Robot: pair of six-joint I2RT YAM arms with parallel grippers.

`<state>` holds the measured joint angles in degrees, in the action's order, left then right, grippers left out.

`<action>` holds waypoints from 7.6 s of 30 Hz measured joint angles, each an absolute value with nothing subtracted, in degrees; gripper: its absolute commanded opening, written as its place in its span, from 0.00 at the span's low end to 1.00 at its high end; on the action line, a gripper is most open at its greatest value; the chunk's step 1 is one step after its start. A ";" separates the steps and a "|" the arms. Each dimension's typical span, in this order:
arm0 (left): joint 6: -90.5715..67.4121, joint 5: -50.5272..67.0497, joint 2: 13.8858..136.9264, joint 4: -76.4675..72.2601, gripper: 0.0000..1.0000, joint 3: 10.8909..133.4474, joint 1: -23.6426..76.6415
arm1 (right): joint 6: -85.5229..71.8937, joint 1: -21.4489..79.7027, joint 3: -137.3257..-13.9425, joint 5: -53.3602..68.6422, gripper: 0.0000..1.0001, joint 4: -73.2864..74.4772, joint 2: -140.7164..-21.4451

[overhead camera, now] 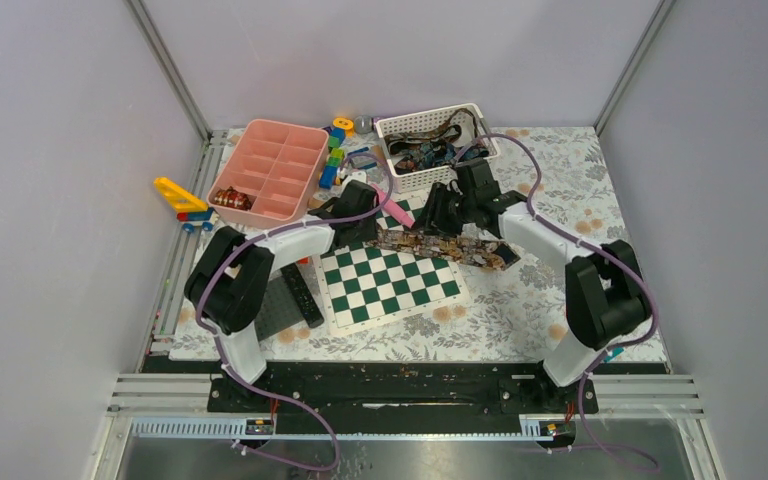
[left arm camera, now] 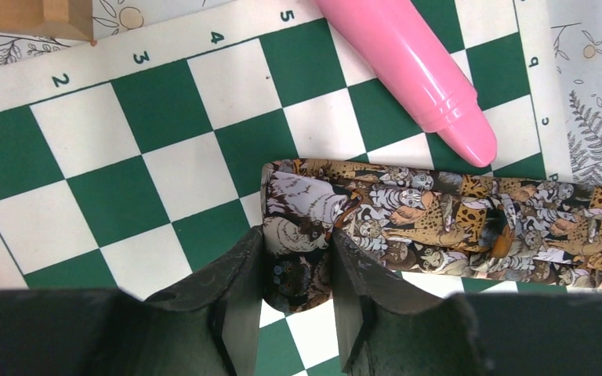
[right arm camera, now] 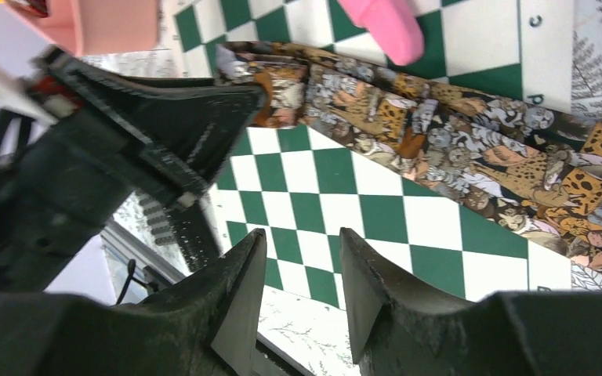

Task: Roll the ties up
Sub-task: Roll the tie at the center of the board.

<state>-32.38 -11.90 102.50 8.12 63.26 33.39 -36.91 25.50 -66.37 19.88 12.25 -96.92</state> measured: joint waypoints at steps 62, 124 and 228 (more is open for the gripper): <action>-19.25 -52.16 123.85 32.14 0.45 89.19 51.24 | -32.62 23.31 -55.72 -0.01 0.58 21.61 -54.08; -20.32 -38.59 125.54 36.03 0.54 94.91 53.19 | -32.86 23.29 -55.05 1.17 0.60 21.61 -53.56; -38.06 -3.49 94.08 -16.67 0.62 46.24 29.32 | -38.72 29.91 -82.43 13.08 0.31 15.42 -117.12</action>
<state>-38.06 -3.49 94.08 -16.67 46.24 29.32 -38.72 29.91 -82.43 13.08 15.42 -117.12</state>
